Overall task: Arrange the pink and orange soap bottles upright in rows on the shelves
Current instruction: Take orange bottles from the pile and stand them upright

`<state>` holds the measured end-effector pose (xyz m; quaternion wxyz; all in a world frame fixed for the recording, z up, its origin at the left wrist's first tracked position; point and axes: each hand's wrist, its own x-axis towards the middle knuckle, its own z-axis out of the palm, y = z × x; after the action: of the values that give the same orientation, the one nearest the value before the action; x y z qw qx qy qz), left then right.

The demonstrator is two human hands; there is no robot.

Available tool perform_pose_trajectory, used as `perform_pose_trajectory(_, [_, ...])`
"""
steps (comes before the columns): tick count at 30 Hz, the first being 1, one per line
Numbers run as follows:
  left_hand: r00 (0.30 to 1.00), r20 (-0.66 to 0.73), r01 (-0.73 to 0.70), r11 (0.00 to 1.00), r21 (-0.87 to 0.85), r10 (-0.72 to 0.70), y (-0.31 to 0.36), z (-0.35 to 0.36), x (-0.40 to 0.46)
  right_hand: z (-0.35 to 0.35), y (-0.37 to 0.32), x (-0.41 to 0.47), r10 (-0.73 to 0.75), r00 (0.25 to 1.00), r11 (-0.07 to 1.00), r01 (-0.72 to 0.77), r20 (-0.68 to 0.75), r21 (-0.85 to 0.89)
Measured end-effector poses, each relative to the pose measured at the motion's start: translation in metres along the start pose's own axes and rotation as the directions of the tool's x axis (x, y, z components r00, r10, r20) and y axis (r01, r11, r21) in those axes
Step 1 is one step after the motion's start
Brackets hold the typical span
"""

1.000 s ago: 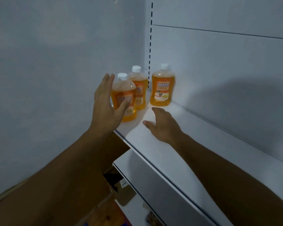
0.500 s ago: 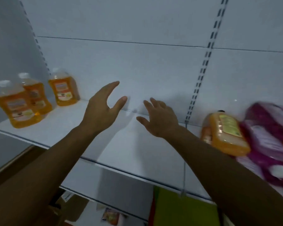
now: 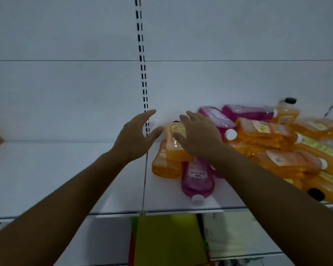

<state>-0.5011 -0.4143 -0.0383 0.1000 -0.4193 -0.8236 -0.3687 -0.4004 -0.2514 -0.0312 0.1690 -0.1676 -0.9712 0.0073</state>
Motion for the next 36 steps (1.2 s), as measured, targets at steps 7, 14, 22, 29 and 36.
perform_pose_trajectory(7, [0.993,0.11,-0.039,0.999,-0.017,0.04,0.014,0.035,0.028,-0.016,0.043,-0.013,0.131,0.99,0.989,-0.135,-0.061,-0.059])
perform_pose_trajectory(14, [0.97,0.175,-0.154,0.985,-0.081,0.166,0.048,0.071,0.046,-0.032,0.084,-0.033,0.238,0.97,0.967,-0.242,-0.054,-0.081])
perform_pose_trajectory(22, [0.944,0.234,-0.22,0.972,-0.084,0.234,0.079,0.104,0.059,-0.04,0.121,-0.048,0.238,0.971,0.97,-0.24,-0.03,-0.045])
perform_pose_trajectory(29, [0.939,0.256,-0.221,0.974,-0.055,0.228,0.093,0.115,0.062,-0.041,0.149,-0.055,0.282,0.959,0.959,-0.283,-0.019,-0.034])
perform_pose_trajectory(36, [0.93,0.234,-0.275,0.959,-0.066,0.283,0.113,0.126,0.063,-0.042,0.191,-0.072,0.326,0.945,0.945,-0.326,-0.021,0.01])
